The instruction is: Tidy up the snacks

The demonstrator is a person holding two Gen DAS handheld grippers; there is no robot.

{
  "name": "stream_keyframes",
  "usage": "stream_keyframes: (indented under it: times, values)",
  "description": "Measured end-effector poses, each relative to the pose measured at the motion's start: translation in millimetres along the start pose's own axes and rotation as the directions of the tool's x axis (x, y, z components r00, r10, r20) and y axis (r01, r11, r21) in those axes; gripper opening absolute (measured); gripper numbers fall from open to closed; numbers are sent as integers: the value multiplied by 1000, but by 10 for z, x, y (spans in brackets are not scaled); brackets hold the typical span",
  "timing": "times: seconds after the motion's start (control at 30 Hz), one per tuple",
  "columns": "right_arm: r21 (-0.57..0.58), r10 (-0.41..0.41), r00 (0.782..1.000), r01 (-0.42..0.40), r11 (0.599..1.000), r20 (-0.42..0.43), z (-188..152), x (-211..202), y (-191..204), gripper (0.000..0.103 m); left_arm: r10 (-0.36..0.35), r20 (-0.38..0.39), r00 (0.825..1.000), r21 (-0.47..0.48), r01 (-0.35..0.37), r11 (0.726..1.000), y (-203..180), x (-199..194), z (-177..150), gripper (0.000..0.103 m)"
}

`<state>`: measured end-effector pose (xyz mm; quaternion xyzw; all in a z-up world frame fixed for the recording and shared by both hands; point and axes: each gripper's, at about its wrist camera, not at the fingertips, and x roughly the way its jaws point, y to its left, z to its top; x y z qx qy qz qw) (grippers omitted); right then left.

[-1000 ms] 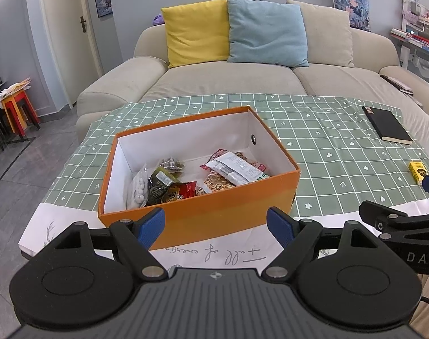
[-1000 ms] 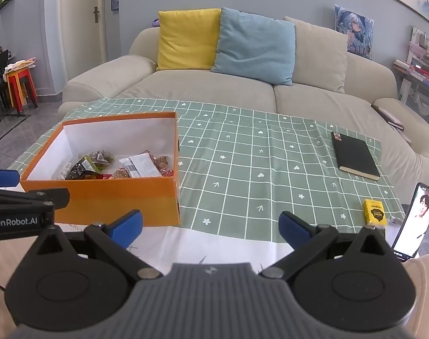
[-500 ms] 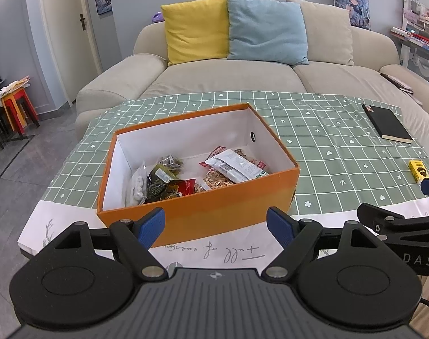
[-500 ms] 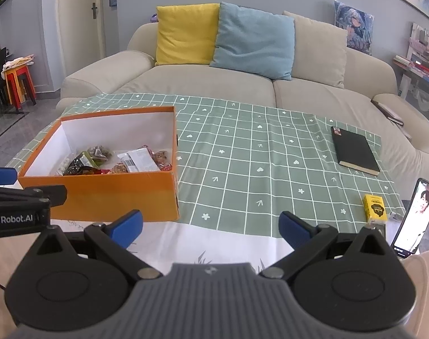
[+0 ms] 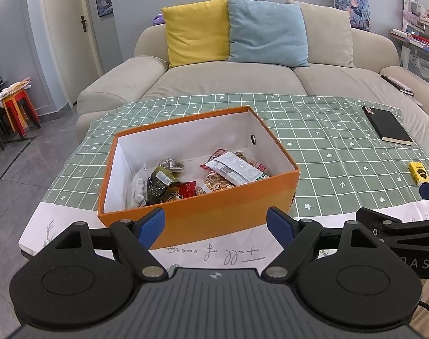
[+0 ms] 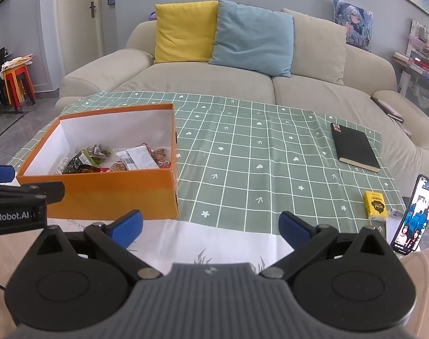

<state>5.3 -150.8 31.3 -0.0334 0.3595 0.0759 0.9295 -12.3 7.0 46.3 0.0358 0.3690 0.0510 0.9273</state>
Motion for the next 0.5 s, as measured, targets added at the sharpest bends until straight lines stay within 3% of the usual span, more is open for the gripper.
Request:
stream_keyframes:
  times: [0.5]
  values:
    - [3,0,1000,0,1000,-8,-15,14,2,99,-10,7,1000,7,10,1000,9,-7,6,96]
